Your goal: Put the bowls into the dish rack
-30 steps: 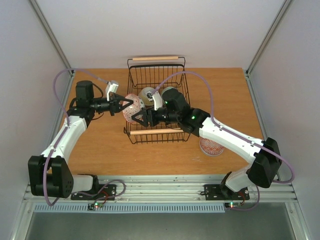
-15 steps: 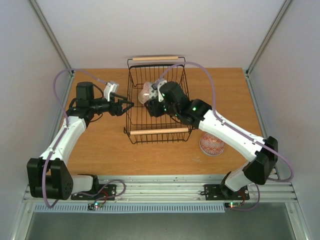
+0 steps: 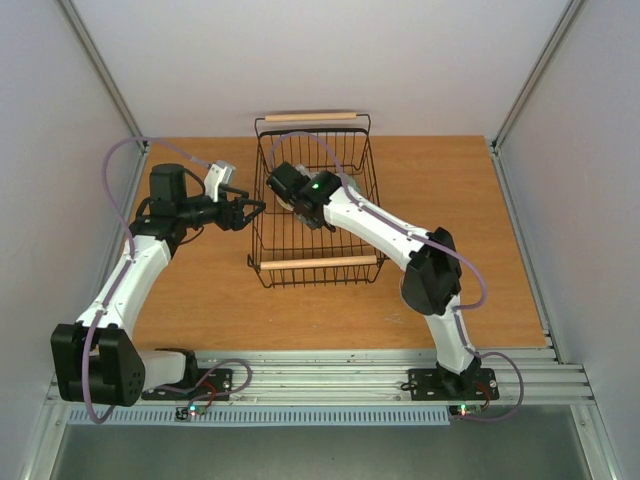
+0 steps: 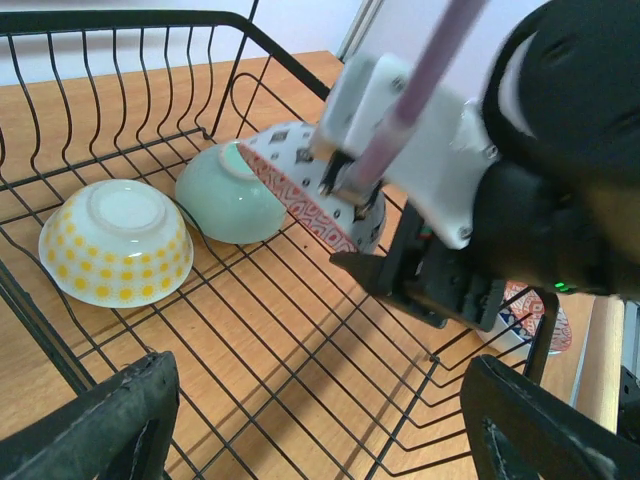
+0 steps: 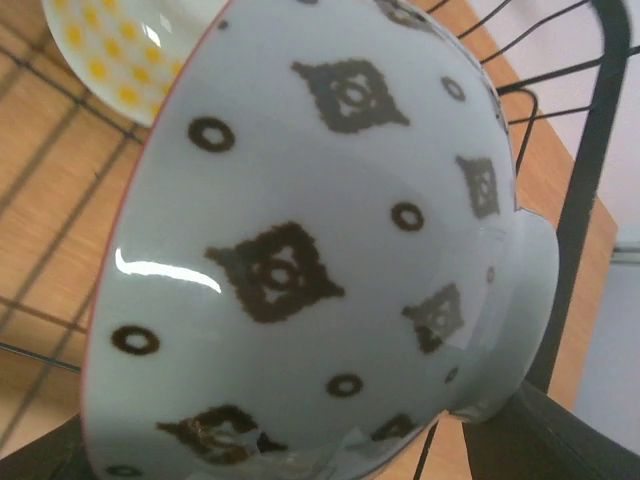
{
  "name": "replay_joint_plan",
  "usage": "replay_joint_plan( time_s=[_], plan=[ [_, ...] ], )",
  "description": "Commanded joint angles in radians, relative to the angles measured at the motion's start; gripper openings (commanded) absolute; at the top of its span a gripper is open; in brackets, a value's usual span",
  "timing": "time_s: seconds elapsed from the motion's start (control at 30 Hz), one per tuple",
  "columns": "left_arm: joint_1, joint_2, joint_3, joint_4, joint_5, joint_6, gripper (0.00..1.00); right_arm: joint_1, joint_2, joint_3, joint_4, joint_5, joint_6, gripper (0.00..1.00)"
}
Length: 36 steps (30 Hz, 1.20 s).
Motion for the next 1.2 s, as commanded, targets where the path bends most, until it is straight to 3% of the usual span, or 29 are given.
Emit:
replay_joint_plan(
  time_s=[0.0,0.7,1.17],
  plan=[
    [0.001,-0.019,0.014,0.011,-0.002,0.009,0.78,-0.018,0.029,0.075,-0.091,0.106,-0.073,0.01],
    [0.002,-0.011,0.012,0.017,-0.007,0.006,0.78,-0.089,0.242,0.106,-0.159,0.043,-0.116,0.01],
    [0.001,0.000,0.010,0.024,-0.008,0.009,0.79,-0.099,0.369,0.177,-0.233,0.266,-0.097,0.01]
  ],
)
